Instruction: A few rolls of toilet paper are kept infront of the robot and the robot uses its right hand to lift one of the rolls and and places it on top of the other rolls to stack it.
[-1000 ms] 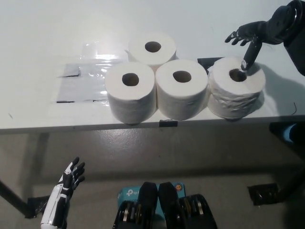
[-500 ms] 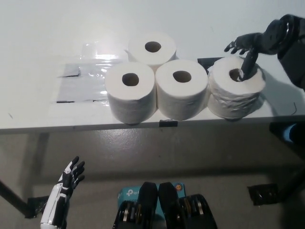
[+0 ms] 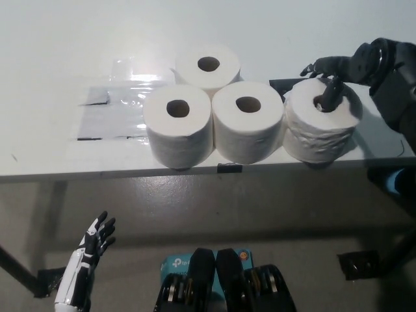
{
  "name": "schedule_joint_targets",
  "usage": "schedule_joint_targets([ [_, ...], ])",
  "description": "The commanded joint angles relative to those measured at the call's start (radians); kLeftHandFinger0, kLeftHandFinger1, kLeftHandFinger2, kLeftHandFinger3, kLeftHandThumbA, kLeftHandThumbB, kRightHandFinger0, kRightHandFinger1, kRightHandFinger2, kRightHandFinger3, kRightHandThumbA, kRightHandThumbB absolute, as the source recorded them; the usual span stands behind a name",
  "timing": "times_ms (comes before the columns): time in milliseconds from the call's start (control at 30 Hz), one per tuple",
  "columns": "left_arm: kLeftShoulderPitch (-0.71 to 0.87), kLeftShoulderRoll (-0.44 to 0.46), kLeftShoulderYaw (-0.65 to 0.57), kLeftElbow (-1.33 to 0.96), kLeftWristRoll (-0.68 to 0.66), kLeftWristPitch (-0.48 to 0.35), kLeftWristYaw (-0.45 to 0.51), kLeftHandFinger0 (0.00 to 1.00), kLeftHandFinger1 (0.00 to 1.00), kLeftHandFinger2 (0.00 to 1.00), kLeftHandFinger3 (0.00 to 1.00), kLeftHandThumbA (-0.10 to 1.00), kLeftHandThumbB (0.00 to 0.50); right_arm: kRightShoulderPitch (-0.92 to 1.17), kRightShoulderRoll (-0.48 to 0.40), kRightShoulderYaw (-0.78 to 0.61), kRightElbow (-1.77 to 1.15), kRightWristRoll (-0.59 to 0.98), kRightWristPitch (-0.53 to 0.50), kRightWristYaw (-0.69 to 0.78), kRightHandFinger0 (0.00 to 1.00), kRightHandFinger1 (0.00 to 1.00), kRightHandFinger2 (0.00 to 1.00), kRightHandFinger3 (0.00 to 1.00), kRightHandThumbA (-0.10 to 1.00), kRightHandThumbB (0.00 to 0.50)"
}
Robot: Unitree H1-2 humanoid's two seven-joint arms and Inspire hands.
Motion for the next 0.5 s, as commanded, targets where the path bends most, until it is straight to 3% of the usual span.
schedule_joint_targets([
  [0,-0.012,0.015,0.01,-0.038,-0.019,-0.014,-0.013,1.0,1.0,1.0,1.0,1.0,0.178,-0.002,-0.006,0.008,0.0,-0.043,-0.007,-0.251,0.01,0.02,0.21,0.72,0.95,0.116],
  [33,-0.015,0.016,0.011,-0.038,-0.019,-0.014,-0.013,1.0,1.0,1.0,1.0,1.0,0.177,-0.002,-0.008,0.009,0.0,-0.044,-0.007,-0.253,0.0,0.08,0.26,0.76,0.94,0.089],
  [67,-0.017,0.018,0.011,-0.038,-0.015,-0.018,-0.013,1.0,1.0,1.0,1.0,1.0,0.17,0.003,-0.019,0.012,-0.001,-0.046,-0.017,-0.253,0.36,0.49,0.55,0.78,1.0,0.074],
  [100,-0.018,0.019,0.011,-0.037,-0.014,-0.02,-0.013,1.0,1.0,1.0,1.0,1.0,0.168,0.003,-0.022,0.012,0.001,-0.045,-0.019,-0.251,0.72,0.8,0.84,0.93,1.0,0.057],
  [133,-0.02,0.021,0.011,-0.035,-0.013,-0.026,-0.013,1.0,1.0,1.0,1.0,1.0,0.156,0.005,-0.028,0.01,0.004,-0.041,-0.021,-0.245,0.89,0.94,0.98,1.0,1.0,0.061],
  [167,-0.022,0.022,0.012,-0.031,-0.014,-0.033,-0.014,1.0,1.0,1.0,1.0,1.0,0.153,0.004,-0.032,0.009,0.007,-0.038,-0.024,-0.24,0.89,0.95,0.99,1.0,1.0,0.058],
  [200,-0.023,0.021,0.012,-0.031,-0.014,-0.033,-0.013,1.0,1.0,1.0,1.0,1.0,0.15,0.006,-0.037,0.006,0.009,-0.034,-0.031,-0.239,0.66,0.72,0.8,1.0,1.0,0.053],
  [233,-0.023,0.02,0.012,-0.025,-0.014,-0.04,-0.011,1.0,1.0,1.0,1.0,1.0,0.15,0.011,-0.043,-0.001,0.009,-0.027,-0.036,-0.244,0.55,0.65,0.75,0.97,1.0,0.049],
  [267,-0.023,0.02,0.013,-0.022,-0.017,-0.043,-0.012,1.0,1.0,1.0,1.0,1.0,0.149,0.015,-0.048,-0.008,0.01,-0.019,-0.044,-0.25,0.8,0.87,0.92,1.0,1.0,0.045],
  [333,-0.022,0.016,0.015,-0.022,-0.031,-0.033,-0.014,1.0,1.0,1.0,1.0,1.0,0.162,0.02,-0.052,-0.018,0.012,-0.009,-0.057,-0.262,0.82,0.87,0.9,1.0,1.0,0.03],
  [367,-0.022,0.017,0.015,-0.022,-0.029,-0.034,-0.014,1.0,1.0,1.0,1.0,1.0,0.164,0.028,-0.06,-0.025,0.014,-0.003,-0.073,-0.264,1.0,1.0,1.0,1.0,1.0,0.037],
  [467,-0.024,0.017,0.017,-0.018,-0.025,-0.051,-0.01,1.0,1.0,1.0,1.0,1.0,0.147,0.033,-0.066,-0.042,0.016,0.009,-0.088,-0.274,1.0,1.0,1.0,1.0,1.0,0.053],
])
